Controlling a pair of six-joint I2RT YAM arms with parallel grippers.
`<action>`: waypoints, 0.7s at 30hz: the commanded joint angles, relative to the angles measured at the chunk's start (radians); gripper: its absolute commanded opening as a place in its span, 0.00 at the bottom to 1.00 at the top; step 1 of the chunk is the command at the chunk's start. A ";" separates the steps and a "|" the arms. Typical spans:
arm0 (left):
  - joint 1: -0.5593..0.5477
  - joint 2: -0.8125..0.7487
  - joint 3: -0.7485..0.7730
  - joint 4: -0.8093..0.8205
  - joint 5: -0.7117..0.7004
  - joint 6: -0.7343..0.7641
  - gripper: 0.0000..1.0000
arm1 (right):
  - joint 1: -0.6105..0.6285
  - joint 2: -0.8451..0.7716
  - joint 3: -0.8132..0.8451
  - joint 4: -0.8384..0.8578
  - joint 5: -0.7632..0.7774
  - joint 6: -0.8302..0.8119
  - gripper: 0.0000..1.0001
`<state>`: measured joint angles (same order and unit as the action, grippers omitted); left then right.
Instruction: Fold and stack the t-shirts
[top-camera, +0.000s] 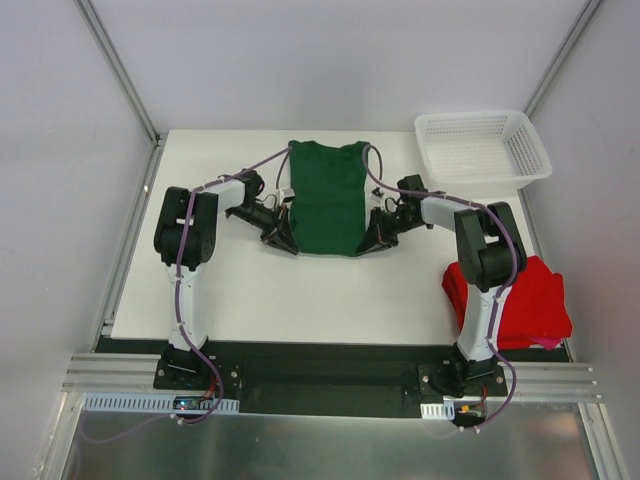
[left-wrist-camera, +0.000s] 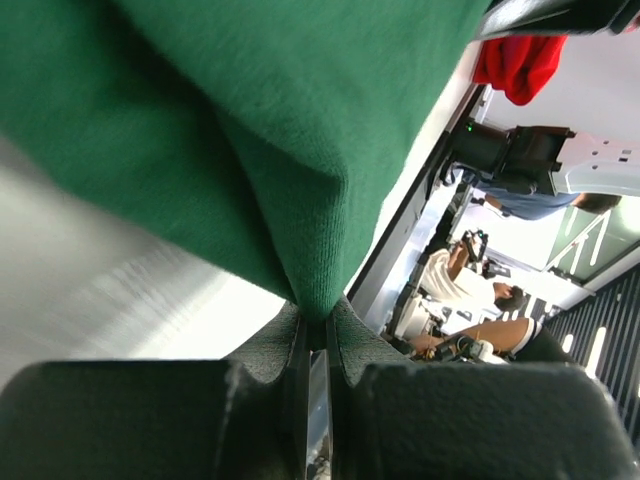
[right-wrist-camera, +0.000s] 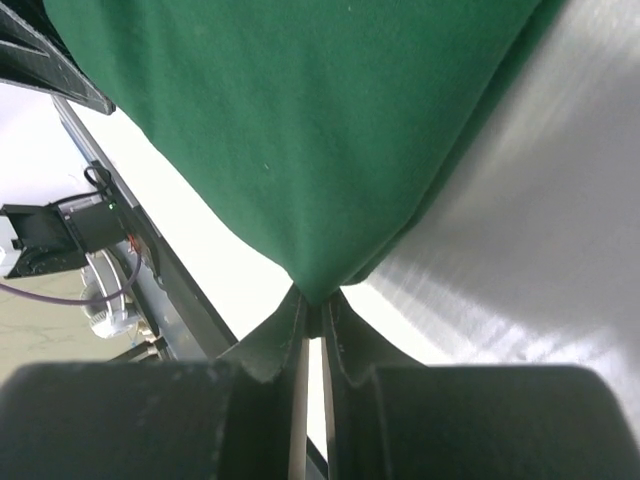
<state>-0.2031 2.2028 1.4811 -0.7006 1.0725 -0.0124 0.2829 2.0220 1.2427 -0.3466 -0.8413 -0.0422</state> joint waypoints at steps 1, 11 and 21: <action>-0.001 -0.113 -0.041 -0.045 0.018 0.028 0.00 | -0.019 -0.111 0.053 -0.115 -0.008 -0.074 0.01; -0.001 -0.244 -0.096 -0.074 -0.006 0.080 0.00 | -0.030 -0.203 0.063 -0.301 -0.024 -0.217 0.01; -0.001 -0.373 -0.188 -0.131 -0.025 0.167 0.00 | -0.017 -0.327 -0.040 -0.394 -0.033 -0.330 0.01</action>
<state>-0.2058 1.9301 1.3323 -0.7616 1.0664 0.0784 0.2710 1.7962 1.2373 -0.6350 -0.8726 -0.2726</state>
